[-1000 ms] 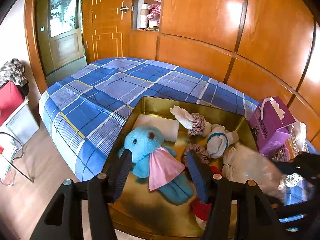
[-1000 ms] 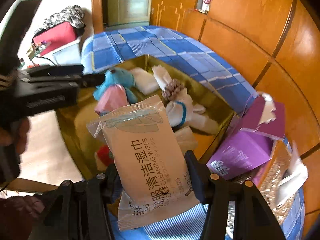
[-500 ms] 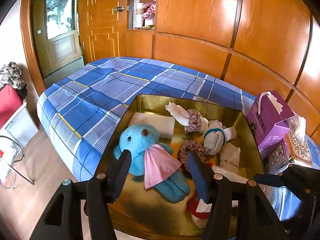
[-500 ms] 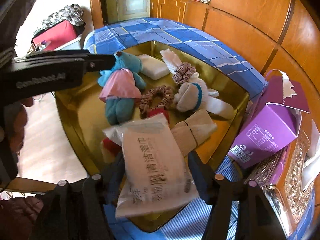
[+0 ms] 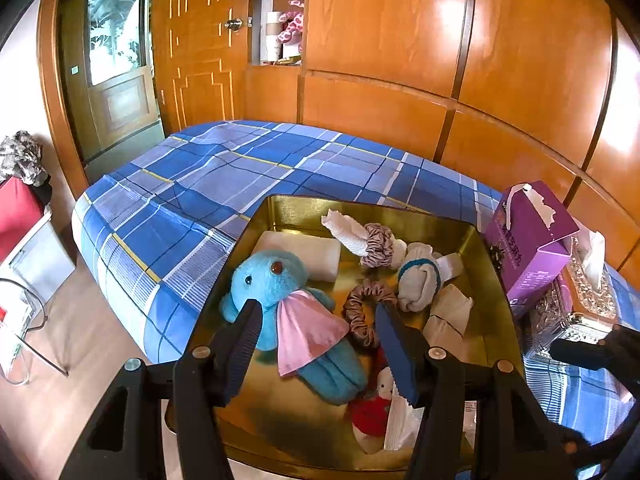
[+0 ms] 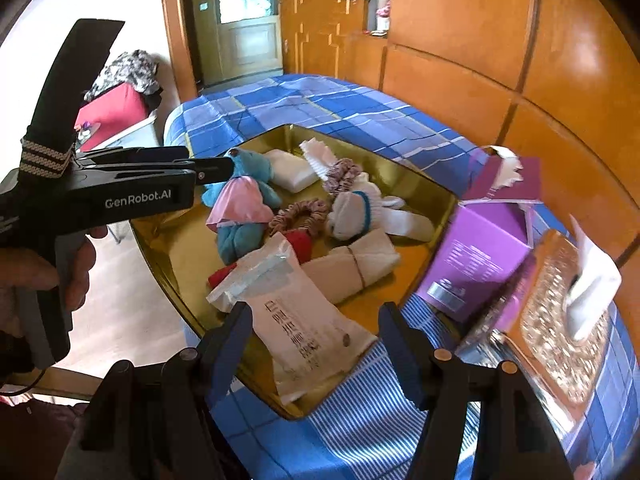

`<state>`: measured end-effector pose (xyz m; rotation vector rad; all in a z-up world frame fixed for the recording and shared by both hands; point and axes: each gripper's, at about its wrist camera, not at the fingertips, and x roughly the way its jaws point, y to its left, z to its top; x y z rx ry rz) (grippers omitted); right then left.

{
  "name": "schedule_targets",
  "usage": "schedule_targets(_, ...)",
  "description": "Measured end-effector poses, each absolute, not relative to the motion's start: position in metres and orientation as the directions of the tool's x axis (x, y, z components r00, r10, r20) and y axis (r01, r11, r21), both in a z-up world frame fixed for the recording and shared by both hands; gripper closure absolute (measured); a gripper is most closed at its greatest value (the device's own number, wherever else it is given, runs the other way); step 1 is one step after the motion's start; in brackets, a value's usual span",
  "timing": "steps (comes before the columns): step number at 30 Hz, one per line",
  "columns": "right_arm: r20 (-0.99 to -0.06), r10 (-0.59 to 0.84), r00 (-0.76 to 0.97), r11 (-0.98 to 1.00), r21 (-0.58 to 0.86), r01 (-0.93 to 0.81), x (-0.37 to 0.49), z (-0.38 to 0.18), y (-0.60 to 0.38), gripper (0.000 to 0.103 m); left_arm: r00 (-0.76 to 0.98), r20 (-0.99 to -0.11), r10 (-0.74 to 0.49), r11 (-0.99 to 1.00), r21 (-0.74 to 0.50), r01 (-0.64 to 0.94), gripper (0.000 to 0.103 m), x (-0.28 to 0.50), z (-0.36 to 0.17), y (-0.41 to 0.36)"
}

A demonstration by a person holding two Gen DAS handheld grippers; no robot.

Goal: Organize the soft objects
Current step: 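Withdraw both grippers from the tray toward the pink towel and tissue pack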

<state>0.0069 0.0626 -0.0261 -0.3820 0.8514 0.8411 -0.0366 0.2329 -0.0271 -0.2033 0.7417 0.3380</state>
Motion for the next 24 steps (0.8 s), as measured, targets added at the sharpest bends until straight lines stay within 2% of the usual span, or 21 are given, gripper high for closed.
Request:
schedule_targets(15, -0.699, 0.431, 0.57, 0.84, 0.08, -0.537, 0.006, -0.016, -0.031, 0.037, 0.718, -0.676, 0.166, 0.965, -0.04, -0.261, 0.042, -0.036, -0.02, 0.196)
schedule_targets(24, -0.681, 0.305, 0.666, 0.938, 0.095, -0.332, 0.014, -0.013, -0.105, 0.037, 0.747, -0.654, 0.116, 0.987, -0.006, -0.159, 0.042, -0.037, -0.009, 0.163)
